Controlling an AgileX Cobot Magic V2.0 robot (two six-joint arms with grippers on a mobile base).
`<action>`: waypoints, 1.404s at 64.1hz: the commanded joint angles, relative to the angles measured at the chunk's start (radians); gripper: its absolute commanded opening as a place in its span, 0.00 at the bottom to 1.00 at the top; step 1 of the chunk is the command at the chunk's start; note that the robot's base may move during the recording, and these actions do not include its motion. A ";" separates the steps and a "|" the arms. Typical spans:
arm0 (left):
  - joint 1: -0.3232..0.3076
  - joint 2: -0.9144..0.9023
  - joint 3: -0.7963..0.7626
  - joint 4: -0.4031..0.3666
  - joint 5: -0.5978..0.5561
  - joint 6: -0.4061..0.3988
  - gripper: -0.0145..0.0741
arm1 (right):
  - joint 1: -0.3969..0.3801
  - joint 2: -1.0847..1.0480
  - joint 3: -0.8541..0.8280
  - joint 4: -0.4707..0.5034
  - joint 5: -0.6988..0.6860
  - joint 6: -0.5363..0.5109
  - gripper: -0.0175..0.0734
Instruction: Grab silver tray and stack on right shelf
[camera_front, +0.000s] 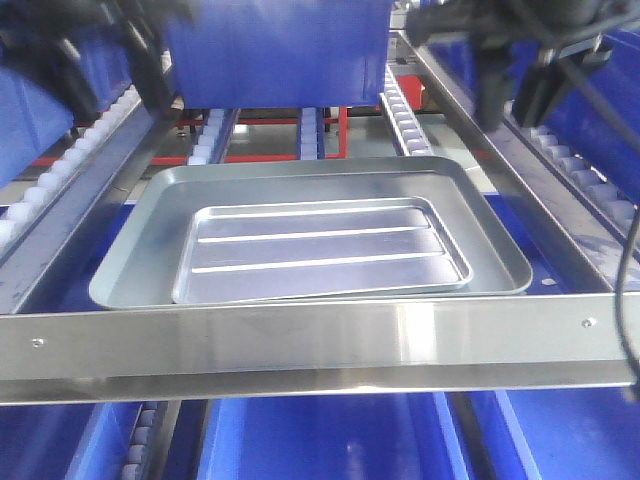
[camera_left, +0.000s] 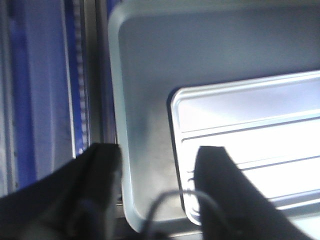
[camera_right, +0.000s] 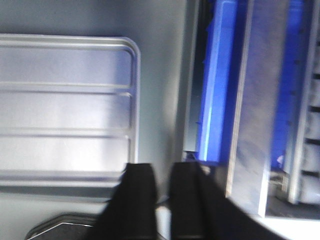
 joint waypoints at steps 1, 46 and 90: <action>-0.008 -0.170 0.068 0.025 -0.101 -0.001 0.25 | -0.002 -0.091 -0.017 -0.033 -0.004 -0.033 0.23; -0.008 -1.016 0.952 0.126 -0.553 -0.001 0.05 | -0.002 -0.753 0.799 -0.039 -0.509 -0.113 0.25; -0.008 -1.371 0.808 0.078 -0.128 -0.001 0.05 | -0.002 -1.361 0.806 -0.048 -0.416 -0.114 0.25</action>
